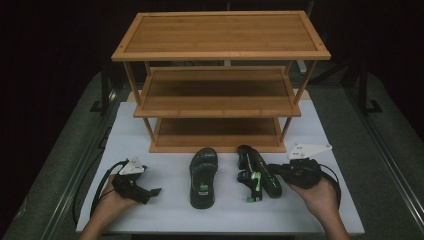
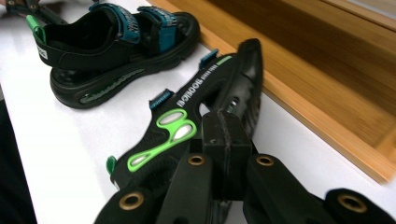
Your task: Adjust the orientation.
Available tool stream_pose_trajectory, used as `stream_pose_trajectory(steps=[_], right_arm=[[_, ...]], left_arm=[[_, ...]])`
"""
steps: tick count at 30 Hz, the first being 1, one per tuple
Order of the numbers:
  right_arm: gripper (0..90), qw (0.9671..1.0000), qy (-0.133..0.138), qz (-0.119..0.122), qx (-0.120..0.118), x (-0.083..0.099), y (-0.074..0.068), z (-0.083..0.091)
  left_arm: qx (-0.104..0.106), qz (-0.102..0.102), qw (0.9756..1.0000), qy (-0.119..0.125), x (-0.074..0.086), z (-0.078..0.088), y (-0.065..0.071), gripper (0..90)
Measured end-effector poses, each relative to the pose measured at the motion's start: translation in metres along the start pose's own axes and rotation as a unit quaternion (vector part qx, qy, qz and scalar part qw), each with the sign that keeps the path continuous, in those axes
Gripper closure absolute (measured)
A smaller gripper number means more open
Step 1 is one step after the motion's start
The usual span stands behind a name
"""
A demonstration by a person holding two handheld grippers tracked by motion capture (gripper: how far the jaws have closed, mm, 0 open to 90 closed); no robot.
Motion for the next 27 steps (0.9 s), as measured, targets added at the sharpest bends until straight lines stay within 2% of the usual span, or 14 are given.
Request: stream_pose_trajectory(steps=[5,15,19,22,25,26,27], right_arm=[[89.7,0.9999,-0.012,0.006,-0.003,-0.002,-0.002,-0.011],[89.8,0.9998,-0.010,0.006,0.015,0.000,0.004,-0.008],[89.8,0.9998,-0.006,-0.001,0.021,0.001,0.009,-0.006],[89.8,0.9995,-0.001,-0.011,0.031,0.004,0.018,-0.002],[89.8,0.9995,0.002,-0.019,0.026,0.005,0.021,-0.001],[89.8,0.9996,0.002,-0.023,0.015,0.005,0.025,-0.001],[89.8,0.9996,-0.001,-0.024,0.015,0.005,0.026,-0.001]], left_arm=[[0.001,0.000,1.0000,0.000,0.000,0.000,0.000,0.0],[0.001,0.000,1.0000,-0.001,0.000,0.000,0.000,0.0],[0.001,-0.001,1.0000,-0.001,0.000,0.000,0.000,0.0],[0.001,-0.001,1.0000,-0.001,0.000,0.000,0.000,0.0],[0.001,-0.001,1.0000,-0.001,0.000,0.000,0.000,0.0],[0.001,0.001,1.0000,0.000,0.000,0.000,0.000,0.0],[0.001,0.001,1.0000,0.000,0.000,0.000,0.000,0.0]])
Point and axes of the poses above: each handheld gripper's, and its own axes: z roughly backward along the jaws, x roughly out of its underside, y roughly to its right, the point moved 9 cm from there along -z, roughly forward along the jaws, and after that the axes turned 4 degrees about -y, right-handed, at the moved point
